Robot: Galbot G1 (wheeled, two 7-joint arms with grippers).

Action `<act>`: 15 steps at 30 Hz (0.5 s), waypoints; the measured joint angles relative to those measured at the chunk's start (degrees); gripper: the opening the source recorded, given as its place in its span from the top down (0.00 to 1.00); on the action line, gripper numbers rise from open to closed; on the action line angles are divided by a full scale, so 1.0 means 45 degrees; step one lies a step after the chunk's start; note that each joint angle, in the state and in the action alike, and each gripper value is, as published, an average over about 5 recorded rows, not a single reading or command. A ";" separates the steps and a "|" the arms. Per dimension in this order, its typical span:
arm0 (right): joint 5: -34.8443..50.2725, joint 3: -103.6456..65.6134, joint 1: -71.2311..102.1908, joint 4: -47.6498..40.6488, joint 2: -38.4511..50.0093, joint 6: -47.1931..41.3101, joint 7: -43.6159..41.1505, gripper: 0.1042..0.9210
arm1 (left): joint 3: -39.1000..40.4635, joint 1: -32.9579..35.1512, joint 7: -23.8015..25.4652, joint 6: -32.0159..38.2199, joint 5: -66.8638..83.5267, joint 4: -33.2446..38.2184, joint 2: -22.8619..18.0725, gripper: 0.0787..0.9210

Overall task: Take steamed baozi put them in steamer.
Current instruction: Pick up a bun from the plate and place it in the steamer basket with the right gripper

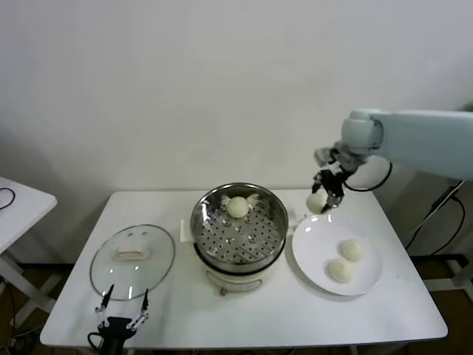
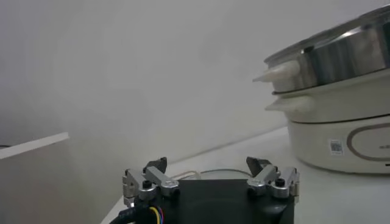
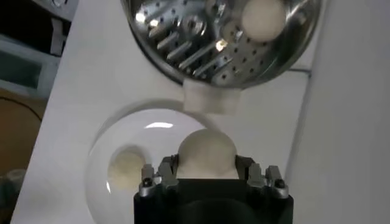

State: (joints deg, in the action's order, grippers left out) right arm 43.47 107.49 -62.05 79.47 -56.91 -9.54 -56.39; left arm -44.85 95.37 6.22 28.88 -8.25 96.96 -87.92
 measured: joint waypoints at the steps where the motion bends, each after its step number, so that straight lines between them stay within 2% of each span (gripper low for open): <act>1: 0.0237 -0.0053 -0.0194 0.0155 -0.0132 -0.0093 0.0022 0.36 | 0.0006 -0.0009 0.0000 0.0001 0.0001 0.0003 0.0000 0.12; 8: 0.1330 -0.0781 -0.0610 0.0821 -0.1430 -0.1005 0.0692 0.35 | -0.0012 -0.0050 0.0002 0.0018 0.0005 0.0032 0.0008 0.12; 15: 0.1656 -0.1484 0.0283 0.0612 -0.3163 -0.1995 0.1656 0.35 | -0.0090 -0.0138 0.0002 0.0041 0.0052 -0.0080 0.0029 0.12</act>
State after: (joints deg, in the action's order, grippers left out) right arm 50.92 100.81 -60.78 82.23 -71.14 -18.52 -48.94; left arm -45.25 94.75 6.23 29.07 -8.02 96.60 -87.79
